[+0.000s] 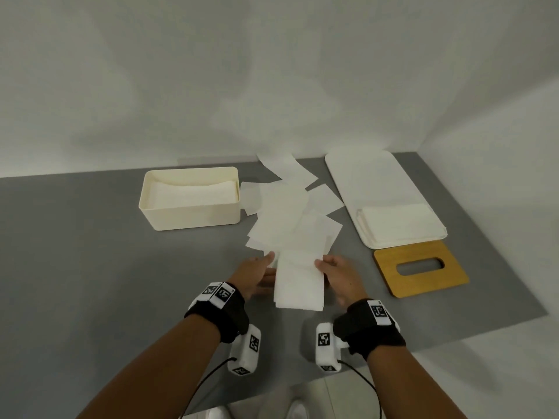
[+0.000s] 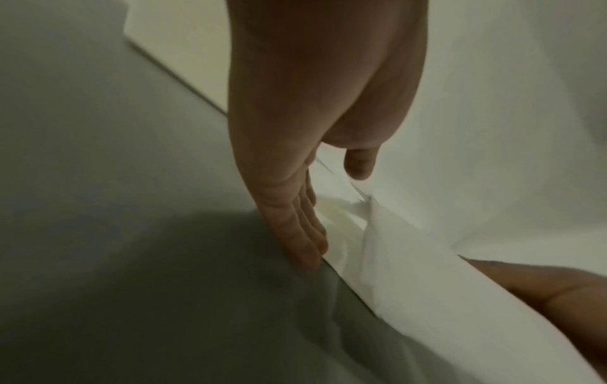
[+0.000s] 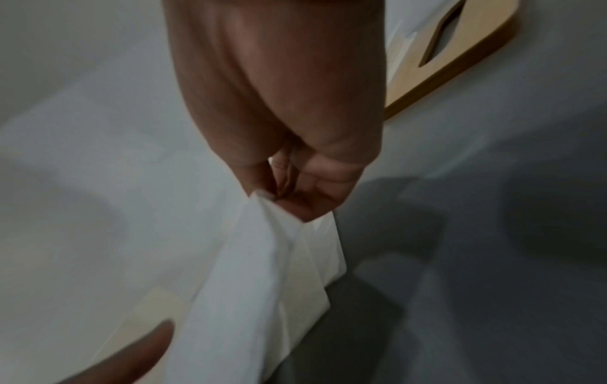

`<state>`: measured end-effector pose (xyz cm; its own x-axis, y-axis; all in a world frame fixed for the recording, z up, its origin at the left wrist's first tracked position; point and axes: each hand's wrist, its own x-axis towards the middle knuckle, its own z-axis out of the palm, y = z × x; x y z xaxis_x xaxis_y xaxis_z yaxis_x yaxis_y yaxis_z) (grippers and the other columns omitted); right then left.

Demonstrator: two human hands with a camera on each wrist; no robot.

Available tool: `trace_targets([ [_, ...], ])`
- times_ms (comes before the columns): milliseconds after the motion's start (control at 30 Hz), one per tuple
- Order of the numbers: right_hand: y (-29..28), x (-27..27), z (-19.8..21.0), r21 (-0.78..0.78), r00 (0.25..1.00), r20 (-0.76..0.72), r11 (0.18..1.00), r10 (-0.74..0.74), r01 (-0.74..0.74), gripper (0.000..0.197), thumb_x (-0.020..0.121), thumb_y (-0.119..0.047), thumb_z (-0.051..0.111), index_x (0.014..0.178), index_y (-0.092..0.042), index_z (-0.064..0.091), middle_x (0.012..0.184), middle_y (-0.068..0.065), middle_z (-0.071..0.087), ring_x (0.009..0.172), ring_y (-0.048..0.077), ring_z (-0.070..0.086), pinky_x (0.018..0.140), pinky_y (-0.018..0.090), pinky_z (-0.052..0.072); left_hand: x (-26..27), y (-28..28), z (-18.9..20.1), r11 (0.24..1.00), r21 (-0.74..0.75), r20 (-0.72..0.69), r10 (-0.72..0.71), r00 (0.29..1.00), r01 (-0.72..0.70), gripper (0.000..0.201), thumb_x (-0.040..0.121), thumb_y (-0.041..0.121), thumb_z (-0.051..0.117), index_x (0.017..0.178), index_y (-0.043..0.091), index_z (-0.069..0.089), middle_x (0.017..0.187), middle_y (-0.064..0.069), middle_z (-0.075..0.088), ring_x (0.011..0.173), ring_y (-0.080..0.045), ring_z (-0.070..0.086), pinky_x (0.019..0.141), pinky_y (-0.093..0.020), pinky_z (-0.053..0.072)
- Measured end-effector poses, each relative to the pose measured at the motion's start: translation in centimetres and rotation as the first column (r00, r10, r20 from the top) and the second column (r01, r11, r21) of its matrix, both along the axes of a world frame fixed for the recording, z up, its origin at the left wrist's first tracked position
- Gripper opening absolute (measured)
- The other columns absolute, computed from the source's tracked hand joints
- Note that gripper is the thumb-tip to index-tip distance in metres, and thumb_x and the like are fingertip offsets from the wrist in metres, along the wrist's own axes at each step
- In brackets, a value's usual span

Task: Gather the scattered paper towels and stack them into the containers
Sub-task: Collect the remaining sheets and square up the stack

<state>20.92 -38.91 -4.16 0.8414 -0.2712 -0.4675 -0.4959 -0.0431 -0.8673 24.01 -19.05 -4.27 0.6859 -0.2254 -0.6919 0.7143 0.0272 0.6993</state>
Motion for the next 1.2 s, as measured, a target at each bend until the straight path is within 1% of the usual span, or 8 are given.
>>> trace_targets([
  [200,1.2,-2.3,0.2,0.161,0.997,0.027,0.984,0.079,-0.082,0.031,0.084,-0.007,0.069,0.114,-0.009,0.060,0.101,0.010,0.073,0.094,0.025,0.070,0.078,0.033,0.057,-1.5,-1.1,0.5,0.975,-0.224,0.032,0.001,0.999,0.006,0.035,0.094,0.017,0.060,0.123,-0.003,0.059,0.111,-0.016,0.070,0.093,-0.028,0.070,0.072,-0.035,0.057],
  [367,1.7,-1.6,0.0,0.409,0.993,-0.063,0.905,-0.101,0.119,0.046,0.083,-0.001,0.069,0.123,-0.013,0.050,0.108,0.011,0.069,0.101,0.029,0.066,0.089,0.041,0.054,-2.5,-0.8,0.3,0.975,-0.219,0.088,-0.018,0.996,0.037,0.031,0.093,0.015,0.061,0.120,-0.001,0.061,0.107,-0.014,0.073,0.091,-0.025,0.072,0.071,-0.032,0.058],
  [567,3.9,-1.0,0.2,0.312,0.996,-0.086,0.949,-0.028,0.054,0.044,0.087,-0.013,0.067,0.127,-0.017,0.048,0.116,0.009,0.064,0.105,0.025,0.063,0.093,0.039,0.051,-2.9,0.0,-0.1,0.971,-0.182,0.035,0.164,0.986,-0.155,0.032,0.104,0.028,0.040,0.113,0.008,0.063,0.103,-0.008,0.073,0.092,-0.022,0.068,0.076,-0.033,0.053],
  [633,4.5,-1.2,0.2,0.155,0.995,-0.101,0.988,0.021,-0.005,0.034,0.093,-0.026,0.058,0.125,-0.017,0.054,0.119,0.003,0.062,0.107,0.020,0.060,0.099,0.039,0.048,-3.0,0.3,-0.3,0.965,-0.153,0.008,0.219,0.976,-0.215,0.039,0.104,0.032,0.036,0.115,0.006,0.063,0.099,-0.009,0.072,0.091,-0.023,0.067,0.079,-0.035,0.052],
  [733,5.8,-1.8,0.5,-0.103,0.982,-0.081,0.978,0.173,-0.181,0.026,0.099,-0.029,0.043,0.104,-0.015,0.063,0.101,0.006,0.065,0.093,0.023,0.061,0.091,0.037,0.049,-3.2,0.0,-0.3,0.966,-0.096,0.019,0.242,0.970,-0.239,0.047,0.105,0.039,0.029,0.112,0.009,0.065,0.103,-0.010,0.071,0.096,-0.023,0.066,0.085,-0.036,0.052],
  [800,6.5,-2.3,0.4,-0.154,0.963,-0.119,0.954,0.242,-0.259,0.028,0.097,-0.028,0.040,0.110,-0.014,0.061,0.103,0.004,0.065,0.095,0.022,0.061,0.090,0.038,0.050,-3.4,-0.6,-0.1,0.971,-0.041,0.023,0.235,0.972,-0.234,0.049,0.104,0.043,0.028,0.110,0.013,0.066,0.105,-0.008,0.071,0.099,-0.022,0.066,0.088,-0.036,0.051],
  [1067,5.3,-2.2,0.9,-0.082,0.961,-0.148,0.966,0.232,-0.246,0.019,0.097,-0.023,0.046,0.100,-0.012,0.061,0.100,0.006,0.068,0.093,0.022,0.065,0.083,0.036,0.054,-3.9,0.9,0.0,0.995,0.071,0.256,-0.092,0.962,0.077,0.028,0.100,0.029,0.049,0.126,0.024,0.057,0.116,0.001,0.070,0.105,-0.020,0.067,0.093,-0.041,0.053],
  [1200,5.6,-1.3,1.0,-0.165,0.943,-0.169,0.935,0.288,-0.315,0.025,0.094,-0.025,0.052,0.073,-0.012,0.055,0.075,0.004,0.060,0.068,0.016,0.056,0.065,0.027,0.047,-4.2,2.3,-0.3,0.999,0.048,0.219,-0.025,0.975,0.014,0.033,0.087,0.024,0.068,0.117,0.010,0.064,0.107,-0.007,0.074,0.097,-0.026,0.071,0.087,-0.043,0.056],
])
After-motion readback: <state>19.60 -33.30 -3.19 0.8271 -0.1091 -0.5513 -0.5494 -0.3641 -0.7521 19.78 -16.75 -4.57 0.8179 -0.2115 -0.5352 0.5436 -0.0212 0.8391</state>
